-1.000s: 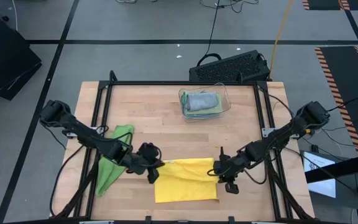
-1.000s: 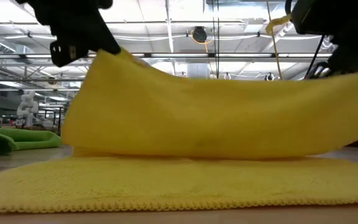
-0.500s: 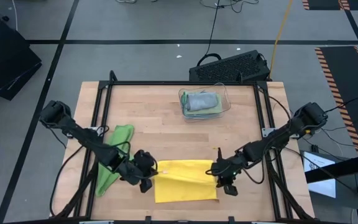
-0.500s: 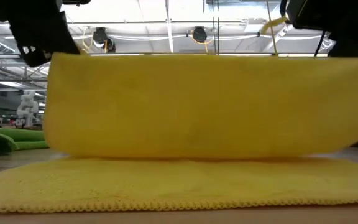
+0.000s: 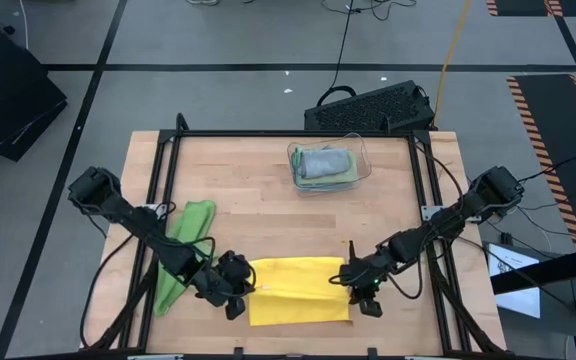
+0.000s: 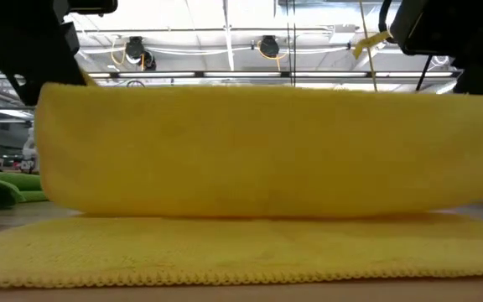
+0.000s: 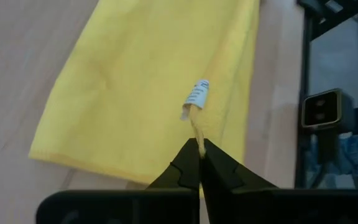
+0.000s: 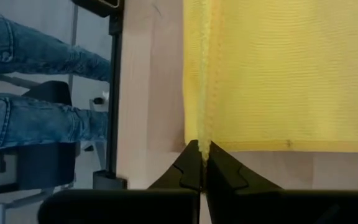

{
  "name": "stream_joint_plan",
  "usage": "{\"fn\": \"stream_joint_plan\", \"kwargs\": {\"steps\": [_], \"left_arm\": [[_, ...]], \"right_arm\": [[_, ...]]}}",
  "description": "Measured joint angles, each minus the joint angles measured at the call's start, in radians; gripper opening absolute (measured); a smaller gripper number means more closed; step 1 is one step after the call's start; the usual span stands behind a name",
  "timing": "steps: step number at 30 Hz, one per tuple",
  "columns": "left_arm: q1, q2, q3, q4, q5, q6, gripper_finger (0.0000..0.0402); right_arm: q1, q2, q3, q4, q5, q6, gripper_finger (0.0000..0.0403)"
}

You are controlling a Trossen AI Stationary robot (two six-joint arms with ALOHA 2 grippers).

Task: Fold microfiber towels
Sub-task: Fold the yellow towel

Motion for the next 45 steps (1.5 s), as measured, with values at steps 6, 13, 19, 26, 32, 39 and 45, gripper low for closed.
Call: {"fn": "stream_joint_plan", "kwargs": {"steps": [6,13,19,26,32,39,45], "left_arm": [[-0.006,0.002,0.0,0.011,0.025,-0.006,0.0008],[-0.031,0.012,0.001,0.023,0.034,-0.007,0.0011],[-0.035,0.082,0.001,0.042,0.041,-0.001,0.0007],[-0.039,0.106,0.001,0.09,0.053,-0.002,0.0005],[-0.038,0.111,0.0,0.091,0.054,0.026,0.0016],[-0.038,0.134,0.0,0.09,0.068,0.05,0.0005],[-0.036,0.168,0.0,0.157,0.076,0.056,0.0023]], "right_arm": [[0.0,0.0,-0.012,0.002,0.005,0.016,0.0],[0.009,0.0,-0.012,0.005,0.008,0.013,0.0],[0.013,0.01,-0.013,0.0,0.029,-0.011,0.0],[0.032,0.018,-0.015,0.021,0.009,-0.011,0.0],[0.033,0.019,-0.06,0.08,0.011,0.026,0.0004],[0.033,0.019,-0.08,0.136,0.011,0.008,0.0005],[0.033,0.019,-0.094,0.145,0.008,0.008,0.0006]]}}
